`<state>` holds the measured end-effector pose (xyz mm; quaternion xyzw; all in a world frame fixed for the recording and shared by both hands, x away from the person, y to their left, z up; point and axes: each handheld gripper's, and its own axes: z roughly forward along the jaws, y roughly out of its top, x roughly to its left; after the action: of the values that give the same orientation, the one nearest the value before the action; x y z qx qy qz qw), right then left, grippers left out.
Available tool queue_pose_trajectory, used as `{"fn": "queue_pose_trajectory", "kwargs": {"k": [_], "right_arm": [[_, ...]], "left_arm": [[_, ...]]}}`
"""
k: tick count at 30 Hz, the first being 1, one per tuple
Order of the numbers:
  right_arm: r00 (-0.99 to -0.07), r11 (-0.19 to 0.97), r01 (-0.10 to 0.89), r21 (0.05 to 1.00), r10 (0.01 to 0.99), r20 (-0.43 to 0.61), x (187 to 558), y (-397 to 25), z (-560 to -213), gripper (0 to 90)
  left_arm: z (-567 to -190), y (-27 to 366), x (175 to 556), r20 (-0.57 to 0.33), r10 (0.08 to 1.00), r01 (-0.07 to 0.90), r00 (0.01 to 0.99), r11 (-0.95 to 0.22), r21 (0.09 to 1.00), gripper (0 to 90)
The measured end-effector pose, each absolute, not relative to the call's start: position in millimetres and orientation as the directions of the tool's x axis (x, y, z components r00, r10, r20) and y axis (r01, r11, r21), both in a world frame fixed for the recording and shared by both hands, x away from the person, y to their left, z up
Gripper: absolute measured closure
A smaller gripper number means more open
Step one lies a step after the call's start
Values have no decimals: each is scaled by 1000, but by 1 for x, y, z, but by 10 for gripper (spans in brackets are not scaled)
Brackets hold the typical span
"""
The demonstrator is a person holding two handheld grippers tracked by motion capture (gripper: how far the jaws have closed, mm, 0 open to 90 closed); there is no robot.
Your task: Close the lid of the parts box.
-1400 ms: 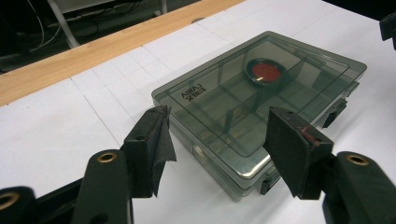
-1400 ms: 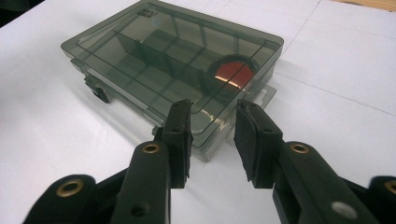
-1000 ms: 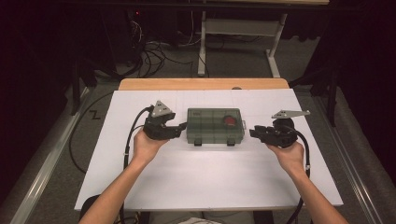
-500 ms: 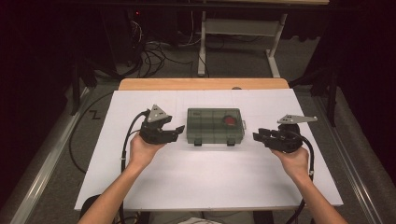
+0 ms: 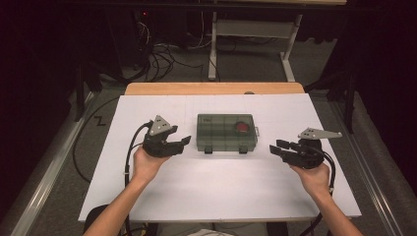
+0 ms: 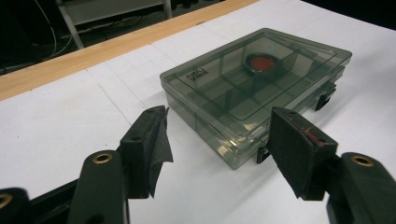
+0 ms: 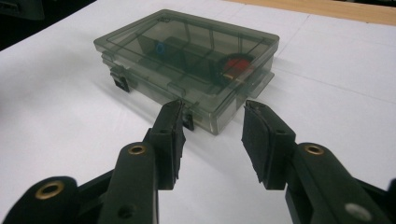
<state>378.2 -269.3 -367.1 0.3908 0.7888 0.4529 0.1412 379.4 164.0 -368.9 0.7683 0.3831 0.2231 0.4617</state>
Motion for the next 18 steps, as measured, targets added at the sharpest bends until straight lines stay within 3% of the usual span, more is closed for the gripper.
{"fn": "queue_pose_trajectory", "kwargs": {"k": [18], "right_arm": [[-658, 253, 453, 855, 741, 129, 351, -280, -378, 553]], "left_arm": [[-375, 174, 364, -6, 804, 370, 594, -266, 890, 384]]}}
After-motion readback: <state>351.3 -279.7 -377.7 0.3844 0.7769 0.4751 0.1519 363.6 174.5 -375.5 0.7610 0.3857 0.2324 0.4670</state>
